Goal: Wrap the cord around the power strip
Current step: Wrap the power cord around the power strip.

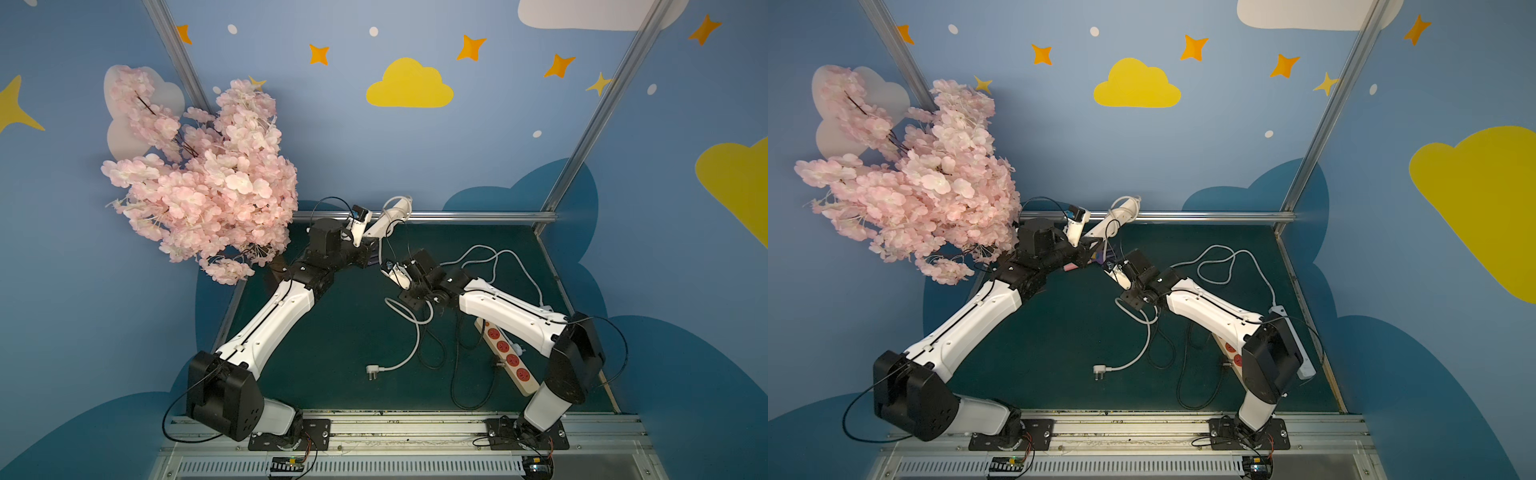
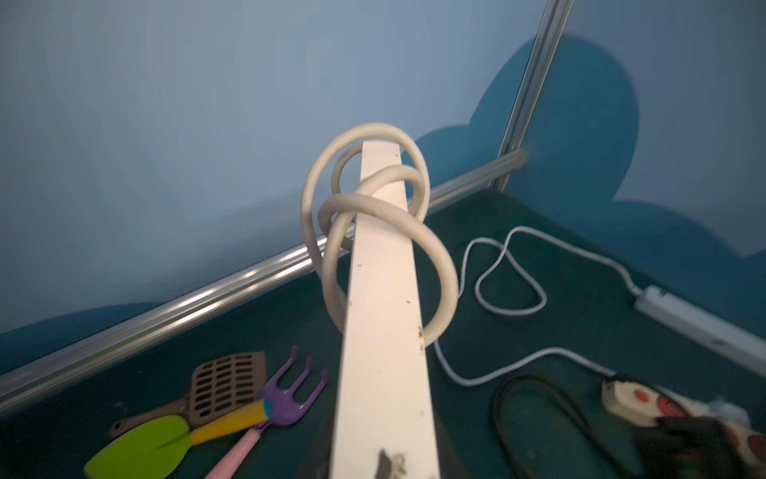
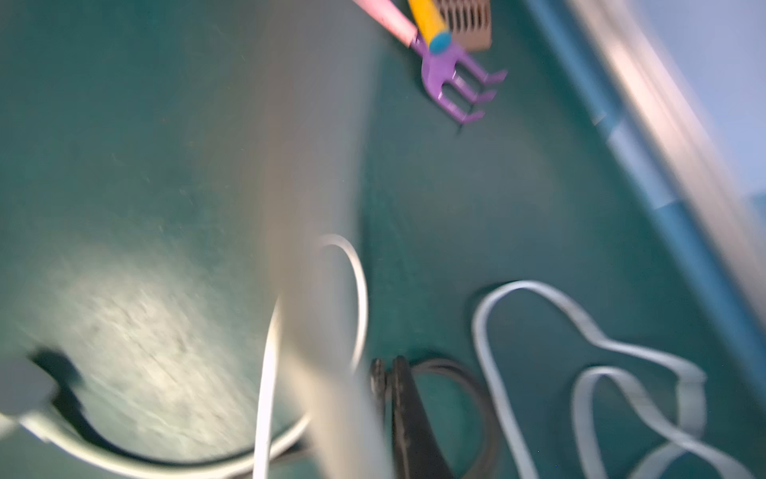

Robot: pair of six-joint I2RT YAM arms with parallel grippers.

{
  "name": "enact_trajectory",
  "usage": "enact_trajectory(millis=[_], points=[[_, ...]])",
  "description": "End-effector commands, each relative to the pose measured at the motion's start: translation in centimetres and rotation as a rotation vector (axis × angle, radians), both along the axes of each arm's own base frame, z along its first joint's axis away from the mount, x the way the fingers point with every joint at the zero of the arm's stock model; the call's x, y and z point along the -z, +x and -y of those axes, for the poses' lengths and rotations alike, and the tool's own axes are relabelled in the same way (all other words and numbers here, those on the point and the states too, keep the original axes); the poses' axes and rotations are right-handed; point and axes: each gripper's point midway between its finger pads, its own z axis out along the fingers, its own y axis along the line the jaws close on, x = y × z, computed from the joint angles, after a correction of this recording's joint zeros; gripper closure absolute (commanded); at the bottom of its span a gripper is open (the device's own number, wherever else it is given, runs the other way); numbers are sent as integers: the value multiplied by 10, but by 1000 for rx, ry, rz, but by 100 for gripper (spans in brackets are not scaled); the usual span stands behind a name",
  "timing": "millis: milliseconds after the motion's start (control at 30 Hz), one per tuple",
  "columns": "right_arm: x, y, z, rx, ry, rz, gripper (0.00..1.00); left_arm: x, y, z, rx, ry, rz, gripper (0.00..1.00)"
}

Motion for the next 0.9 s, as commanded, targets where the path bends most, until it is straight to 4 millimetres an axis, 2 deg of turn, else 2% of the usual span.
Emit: enact_trajectory(millis=[0,67,200,267,333,400,467,533,633,767,867], points=[[-55,15,25,-62,-158,239,100,55,-18,-19,27,319,-105,97],[-83,25,24,-83,-146,318,100,67,-34,-15,83,344,-160,97],[-135,59,33,-67,-89,381,100,82,-74,4,266,311,-302,97],[-157,74,34,-80,-34,400,100,77,-102,24,419,228,-362,97],[-170,94,41,-84,15,389,100,60,-126,42,557,113,-376,97],[-167,115,51,-80,22,354,100,43,-143,53,654,24,-365,98],[-151,134,67,-76,-7,296,100,29,-157,59,729,-30,-362,97],[-131,153,84,-51,-21,229,100,21,-163,61,766,-49,-371,98],[-106,168,103,-6,-95,159,100,31,-140,52,653,48,-366,97],[-102,159,101,-9,-57,109,100,29,-136,51,655,73,-356,97],[-97,149,100,-22,-126,101,100,37,-122,45,584,154,-344,98]])
